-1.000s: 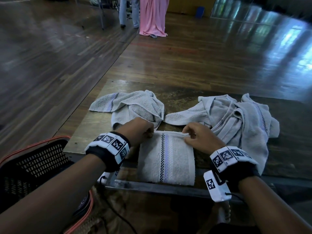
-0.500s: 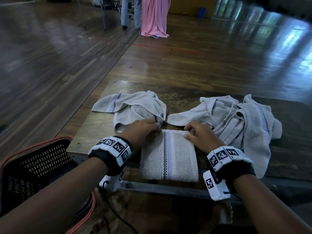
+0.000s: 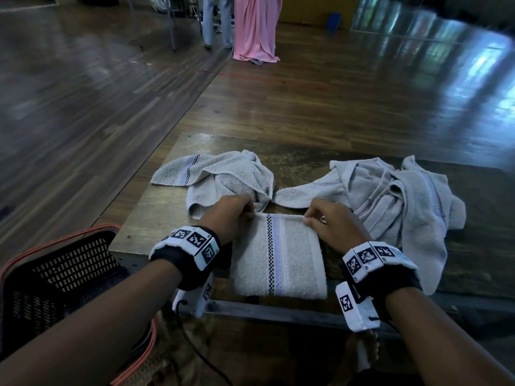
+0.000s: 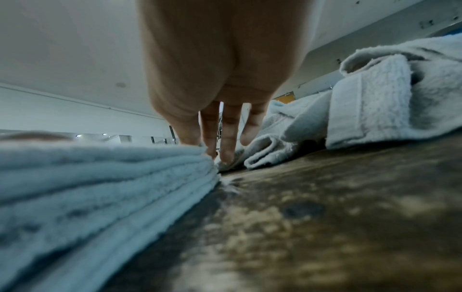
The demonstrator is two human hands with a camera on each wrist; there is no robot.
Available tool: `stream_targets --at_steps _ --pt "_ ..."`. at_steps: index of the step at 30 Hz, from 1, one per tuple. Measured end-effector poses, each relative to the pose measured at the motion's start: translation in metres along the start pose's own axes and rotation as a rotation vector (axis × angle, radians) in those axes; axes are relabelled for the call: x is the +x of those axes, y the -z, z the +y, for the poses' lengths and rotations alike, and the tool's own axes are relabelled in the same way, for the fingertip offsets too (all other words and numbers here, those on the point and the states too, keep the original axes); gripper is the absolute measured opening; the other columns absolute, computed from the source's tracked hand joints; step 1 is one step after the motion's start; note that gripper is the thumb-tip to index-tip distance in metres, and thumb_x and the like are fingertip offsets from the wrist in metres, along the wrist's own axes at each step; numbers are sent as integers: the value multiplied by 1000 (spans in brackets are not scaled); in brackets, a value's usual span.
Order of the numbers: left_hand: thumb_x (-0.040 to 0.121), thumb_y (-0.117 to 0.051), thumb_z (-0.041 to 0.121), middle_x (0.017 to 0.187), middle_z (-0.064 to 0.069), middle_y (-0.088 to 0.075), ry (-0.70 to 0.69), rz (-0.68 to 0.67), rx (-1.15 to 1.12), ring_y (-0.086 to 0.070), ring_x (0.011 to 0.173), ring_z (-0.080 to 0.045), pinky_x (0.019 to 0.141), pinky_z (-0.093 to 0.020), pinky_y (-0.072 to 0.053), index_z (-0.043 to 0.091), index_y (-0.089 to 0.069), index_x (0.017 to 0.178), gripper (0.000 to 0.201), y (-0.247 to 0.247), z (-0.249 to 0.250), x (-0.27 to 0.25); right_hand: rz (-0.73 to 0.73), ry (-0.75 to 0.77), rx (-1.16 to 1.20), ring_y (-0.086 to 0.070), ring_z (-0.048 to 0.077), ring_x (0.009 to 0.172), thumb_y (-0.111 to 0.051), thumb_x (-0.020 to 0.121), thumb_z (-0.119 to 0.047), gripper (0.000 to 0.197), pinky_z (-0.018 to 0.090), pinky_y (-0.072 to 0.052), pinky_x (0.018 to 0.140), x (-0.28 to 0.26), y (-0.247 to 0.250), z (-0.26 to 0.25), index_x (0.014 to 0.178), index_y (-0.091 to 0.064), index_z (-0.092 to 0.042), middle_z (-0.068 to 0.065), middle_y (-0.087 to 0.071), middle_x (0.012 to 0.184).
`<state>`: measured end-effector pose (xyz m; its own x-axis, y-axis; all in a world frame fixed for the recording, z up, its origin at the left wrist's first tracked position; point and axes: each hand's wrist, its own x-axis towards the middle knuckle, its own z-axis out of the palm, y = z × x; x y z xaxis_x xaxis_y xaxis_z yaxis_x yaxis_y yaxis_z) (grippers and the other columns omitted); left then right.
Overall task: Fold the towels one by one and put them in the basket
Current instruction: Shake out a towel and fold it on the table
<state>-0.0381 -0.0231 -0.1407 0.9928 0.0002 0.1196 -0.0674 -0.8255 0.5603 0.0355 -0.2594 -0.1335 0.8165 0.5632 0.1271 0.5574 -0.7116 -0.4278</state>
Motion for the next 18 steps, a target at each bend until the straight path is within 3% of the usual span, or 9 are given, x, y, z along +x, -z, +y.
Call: stream_targets --at_steps 5,12,16,18 --pt "86 -51 6 84 -2 -60 18 28 -6 -55 80 -20 71 -27 -44 11 -57 87 8 -2 -2 2 20 -9 11 -59 13 75 -63 85 -29 9 38 -52 69 3 -7 1 82 -58 -22 -7 -64 80" --pt "82 -55 -1 89 -6 -67 54 125 -98 -59 83 -21 68 -16 -36 5 -57 90 10 -1 -3 0 53 -51 18 -59 15 76 -61 86 -27 7 34 -50 67 5 -11 -4 85 -55 -23 -5 -62 81" --pt "87 -51 12 105 -7 -62 91 86 19 -58 94 -25 79 -34 -48 11 -56 100 14 -2 5 -5 34 -71 -50 -58 19 81 -55 89 -23 2 36 -50 70 4 -13 -11 90 -53 -23 -2 -60 88" --pt "86 -52 19 114 -5 -58 58 90 114 -57 98 -26 82 -37 -48 14 -55 107 22 -2 13 -10 33 -49 -176 -57 22 88 -52 90 -24 7 36 -49 73 3 -13 -16 94 -58 -22 0 -58 96"
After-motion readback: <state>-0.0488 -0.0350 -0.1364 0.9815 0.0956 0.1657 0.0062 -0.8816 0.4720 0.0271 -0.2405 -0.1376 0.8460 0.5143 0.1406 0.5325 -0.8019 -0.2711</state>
